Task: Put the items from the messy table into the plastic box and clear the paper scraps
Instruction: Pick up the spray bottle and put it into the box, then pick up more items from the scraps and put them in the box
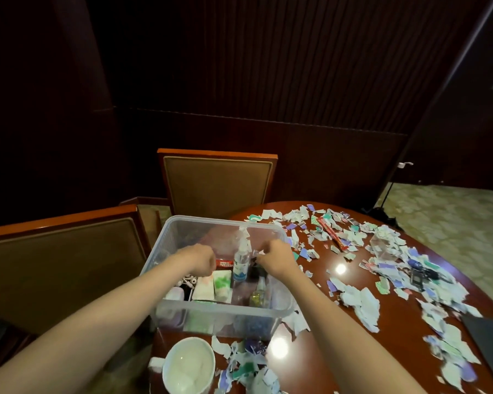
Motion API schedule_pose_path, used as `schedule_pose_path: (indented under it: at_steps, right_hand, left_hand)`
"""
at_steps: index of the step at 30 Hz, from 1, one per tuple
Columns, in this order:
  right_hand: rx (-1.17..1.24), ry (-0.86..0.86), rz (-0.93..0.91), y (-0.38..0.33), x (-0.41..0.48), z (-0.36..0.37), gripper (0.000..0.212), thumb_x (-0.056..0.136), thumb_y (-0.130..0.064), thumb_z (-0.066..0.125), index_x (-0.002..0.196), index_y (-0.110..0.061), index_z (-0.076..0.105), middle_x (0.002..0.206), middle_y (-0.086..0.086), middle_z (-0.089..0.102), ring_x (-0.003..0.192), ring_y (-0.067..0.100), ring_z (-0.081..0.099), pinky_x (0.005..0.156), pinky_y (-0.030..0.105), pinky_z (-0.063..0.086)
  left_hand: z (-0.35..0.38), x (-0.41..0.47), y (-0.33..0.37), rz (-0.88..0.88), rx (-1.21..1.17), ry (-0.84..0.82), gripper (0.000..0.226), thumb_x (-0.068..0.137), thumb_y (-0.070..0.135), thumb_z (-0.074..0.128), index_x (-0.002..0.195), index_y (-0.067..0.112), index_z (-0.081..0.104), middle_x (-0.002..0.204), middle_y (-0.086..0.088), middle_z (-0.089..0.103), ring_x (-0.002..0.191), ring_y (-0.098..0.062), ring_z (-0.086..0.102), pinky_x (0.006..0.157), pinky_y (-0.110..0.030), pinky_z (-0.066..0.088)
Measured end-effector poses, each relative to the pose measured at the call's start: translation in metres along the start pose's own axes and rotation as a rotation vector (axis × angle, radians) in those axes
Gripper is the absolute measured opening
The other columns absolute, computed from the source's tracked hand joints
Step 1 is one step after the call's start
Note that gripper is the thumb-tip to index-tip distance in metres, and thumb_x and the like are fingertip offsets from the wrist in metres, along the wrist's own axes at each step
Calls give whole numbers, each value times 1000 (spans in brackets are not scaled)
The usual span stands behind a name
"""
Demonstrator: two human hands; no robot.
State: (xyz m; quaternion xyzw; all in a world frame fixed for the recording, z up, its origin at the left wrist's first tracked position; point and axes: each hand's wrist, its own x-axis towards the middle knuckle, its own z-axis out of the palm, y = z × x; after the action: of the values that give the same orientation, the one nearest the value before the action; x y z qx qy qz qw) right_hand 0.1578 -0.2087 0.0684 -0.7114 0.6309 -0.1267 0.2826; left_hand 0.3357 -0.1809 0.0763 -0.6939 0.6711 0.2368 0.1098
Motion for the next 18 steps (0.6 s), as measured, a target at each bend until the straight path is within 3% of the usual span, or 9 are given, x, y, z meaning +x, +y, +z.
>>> schedule_pose_path:
  at_steps: [3,8,13,16,18]
  right_hand:
    - [30,51,1,-1,-18,-12,21,89,-6,51,105,0,63,97,13,63,83,19,51,65,21,40]
    - [157,147,35,9,-50,-27,22,90,-3,51,106,-1,66,107,11,66,87,13,53,75,21,43]
    - [198,246,114,27,-77,-34,22,88,-3,51,97,-2,71,100,10,68,82,14,53,72,24,43]
    - [222,265,169,43,-88,-38,21,87,-2,50,85,-7,70,87,6,64,79,16,53,72,30,47]
    - [214,278,186,55,-95,-42,21,87,-3,50,86,-6,71,87,7,65,78,16,54,66,27,44]
  left_hand:
    - [-6,-14,11,39,-107,59,29,92,19,46,112,13,67,119,-3,64,107,-20,61,90,-31,49]
    - [-13,-36,35,152,-244,123,27,93,19,49,107,10,69,115,-5,66,99,-18,61,86,-29,50]
    - [-11,-48,66,262,-377,132,25,94,13,49,110,7,67,98,-4,62,81,-11,55,61,-17,46]
    - [-2,-49,88,299,-389,107,24,94,14,50,108,6,68,98,-9,65,82,-16,57,66,-21,49]
    - [5,-47,105,319,-386,103,23,93,16,51,105,9,69,99,-7,67,79,-15,58,70,-25,50]
